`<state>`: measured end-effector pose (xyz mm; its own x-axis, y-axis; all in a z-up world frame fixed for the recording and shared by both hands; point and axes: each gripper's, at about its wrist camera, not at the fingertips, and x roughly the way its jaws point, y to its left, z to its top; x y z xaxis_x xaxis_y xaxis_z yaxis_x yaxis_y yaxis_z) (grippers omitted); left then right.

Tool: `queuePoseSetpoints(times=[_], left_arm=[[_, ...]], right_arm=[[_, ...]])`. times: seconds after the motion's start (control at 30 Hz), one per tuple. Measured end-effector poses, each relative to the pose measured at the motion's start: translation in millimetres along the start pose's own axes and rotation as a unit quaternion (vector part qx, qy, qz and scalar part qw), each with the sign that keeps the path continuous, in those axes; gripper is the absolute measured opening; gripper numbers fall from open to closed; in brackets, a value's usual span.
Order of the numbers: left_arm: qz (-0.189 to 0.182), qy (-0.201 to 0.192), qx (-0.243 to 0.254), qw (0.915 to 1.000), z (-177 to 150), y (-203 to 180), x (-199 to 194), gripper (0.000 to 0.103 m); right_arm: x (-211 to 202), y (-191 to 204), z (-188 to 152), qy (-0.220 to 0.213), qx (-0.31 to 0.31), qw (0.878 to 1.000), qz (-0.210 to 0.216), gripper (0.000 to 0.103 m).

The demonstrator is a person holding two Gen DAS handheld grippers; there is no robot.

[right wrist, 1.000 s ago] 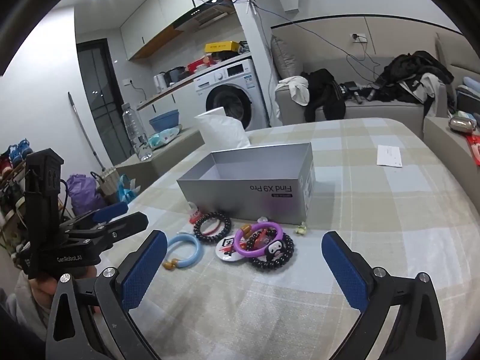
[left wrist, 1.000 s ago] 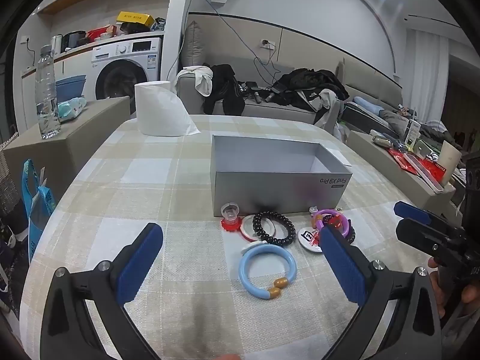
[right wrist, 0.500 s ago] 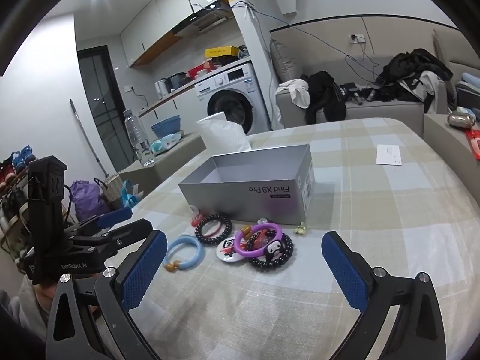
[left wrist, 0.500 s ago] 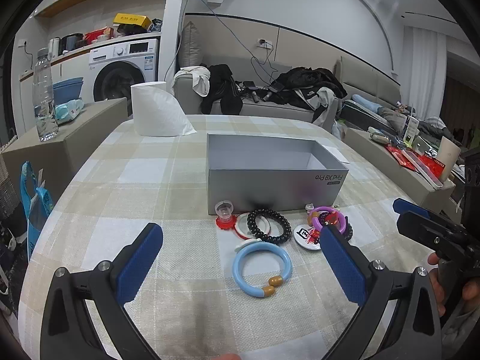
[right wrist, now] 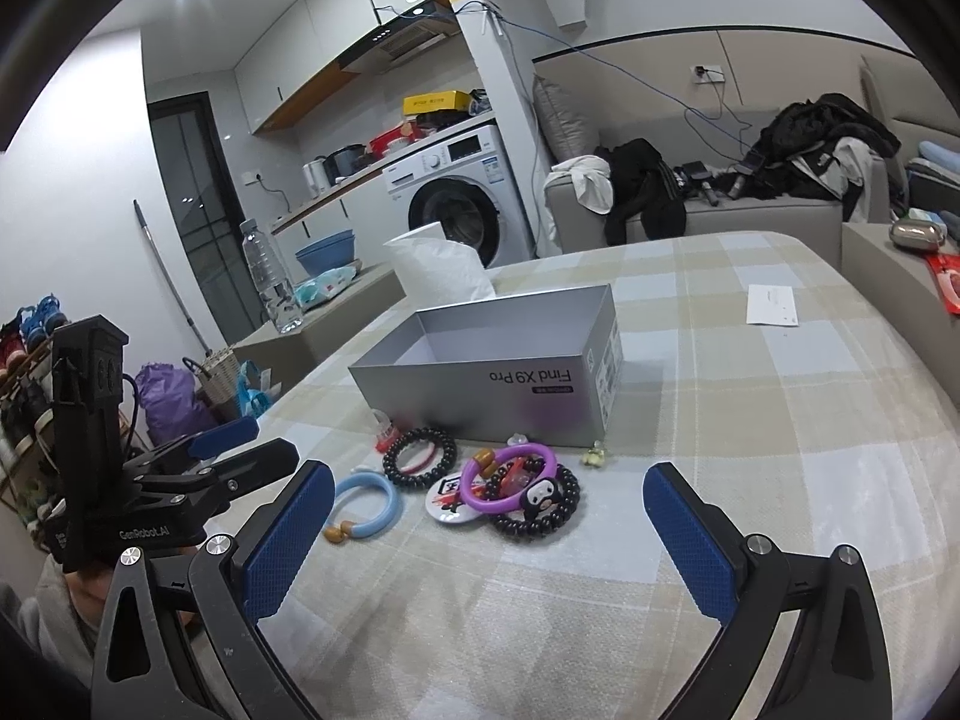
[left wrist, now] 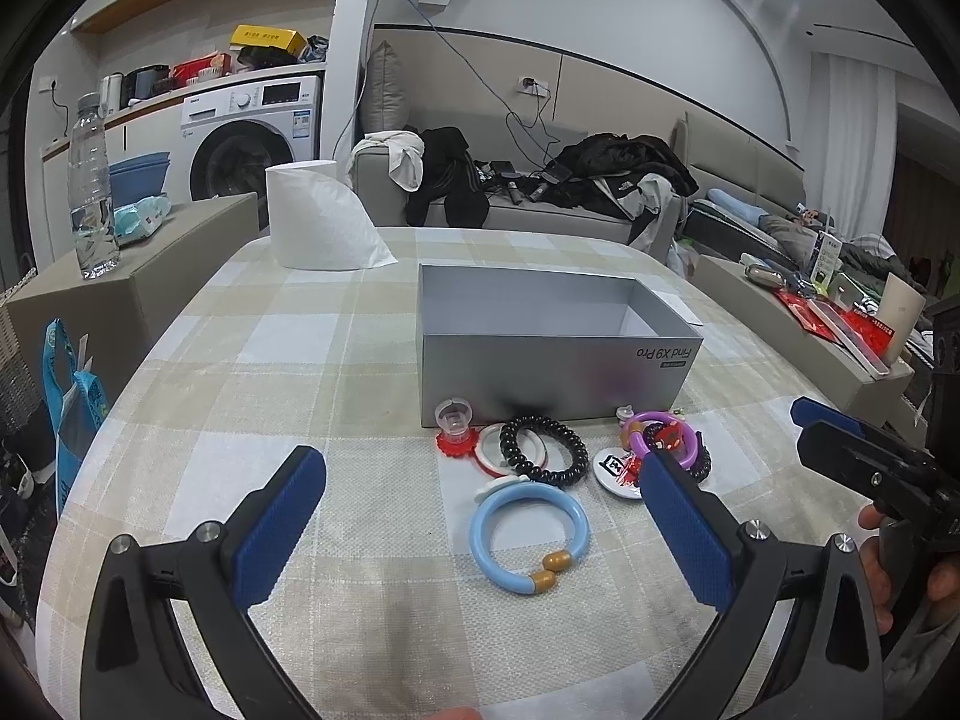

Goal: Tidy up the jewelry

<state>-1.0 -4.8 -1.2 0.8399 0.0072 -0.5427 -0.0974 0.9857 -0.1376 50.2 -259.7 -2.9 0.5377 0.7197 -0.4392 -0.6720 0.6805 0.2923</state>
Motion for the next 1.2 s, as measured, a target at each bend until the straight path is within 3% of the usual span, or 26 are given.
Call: queuePoseSetpoints(times=[1.2], left_arm=[[0.004,0.008,-0.004,1.0,-0.6,2.2,2.7,0.102]], right_arm=[[3.4,-0.1,0.7,0.015,0.005,1.0,-0.007,0.103]])
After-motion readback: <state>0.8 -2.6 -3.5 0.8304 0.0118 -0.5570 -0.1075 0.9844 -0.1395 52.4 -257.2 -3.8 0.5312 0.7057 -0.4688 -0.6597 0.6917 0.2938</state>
